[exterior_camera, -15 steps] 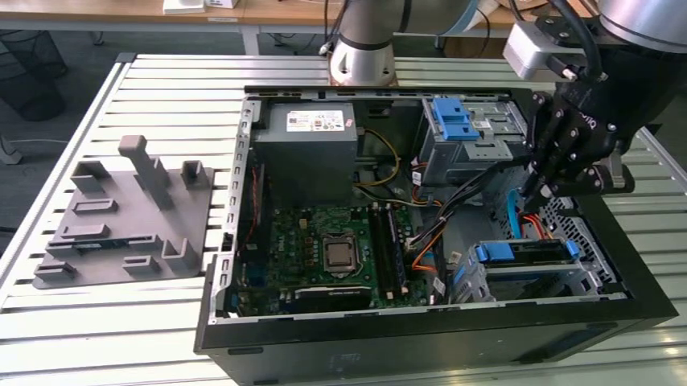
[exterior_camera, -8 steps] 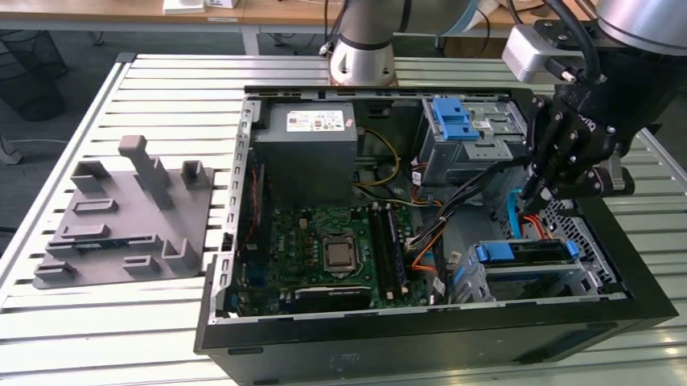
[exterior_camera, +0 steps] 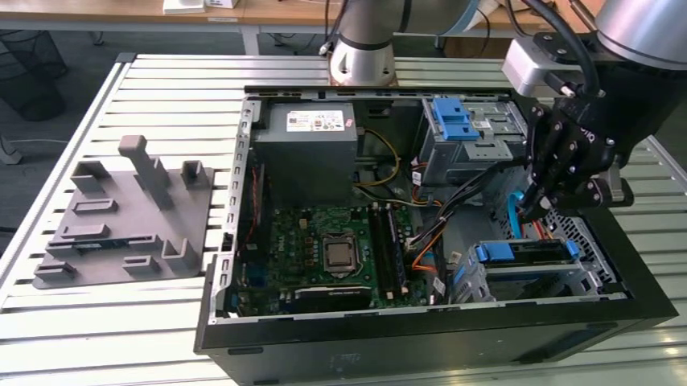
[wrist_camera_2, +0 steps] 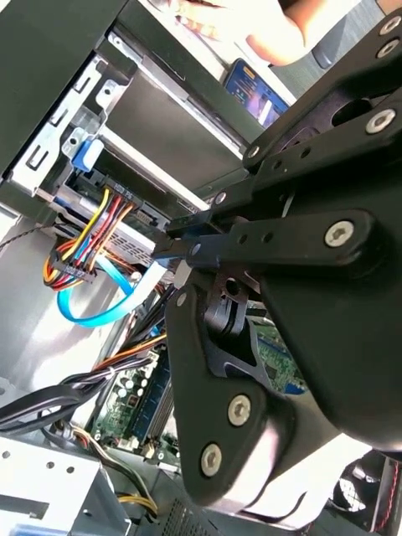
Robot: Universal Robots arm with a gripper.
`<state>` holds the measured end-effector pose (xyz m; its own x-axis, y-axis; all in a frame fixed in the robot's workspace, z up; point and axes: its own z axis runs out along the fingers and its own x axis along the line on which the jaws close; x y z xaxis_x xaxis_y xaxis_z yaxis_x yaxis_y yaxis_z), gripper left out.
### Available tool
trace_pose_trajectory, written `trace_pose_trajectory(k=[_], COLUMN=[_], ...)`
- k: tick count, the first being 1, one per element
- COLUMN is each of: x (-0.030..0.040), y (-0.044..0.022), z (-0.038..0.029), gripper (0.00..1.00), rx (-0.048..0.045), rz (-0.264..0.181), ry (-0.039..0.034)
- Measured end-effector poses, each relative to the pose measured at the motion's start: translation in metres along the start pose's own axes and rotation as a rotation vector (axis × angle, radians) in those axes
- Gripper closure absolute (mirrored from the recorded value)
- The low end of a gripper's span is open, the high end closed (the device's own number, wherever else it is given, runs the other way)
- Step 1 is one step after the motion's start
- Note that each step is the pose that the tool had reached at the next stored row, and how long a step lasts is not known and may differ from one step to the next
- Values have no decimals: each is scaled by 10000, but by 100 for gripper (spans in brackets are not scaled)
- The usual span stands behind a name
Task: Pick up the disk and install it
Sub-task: 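Insert the second disk wire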
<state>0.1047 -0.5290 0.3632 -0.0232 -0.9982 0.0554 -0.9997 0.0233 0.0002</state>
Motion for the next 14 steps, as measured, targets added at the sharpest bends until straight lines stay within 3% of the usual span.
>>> trace_pose_trajectory(k=[14], x=[75], y=[-2], z=[63], gripper=[82], rx=[8], rz=[0], ry=[-1])
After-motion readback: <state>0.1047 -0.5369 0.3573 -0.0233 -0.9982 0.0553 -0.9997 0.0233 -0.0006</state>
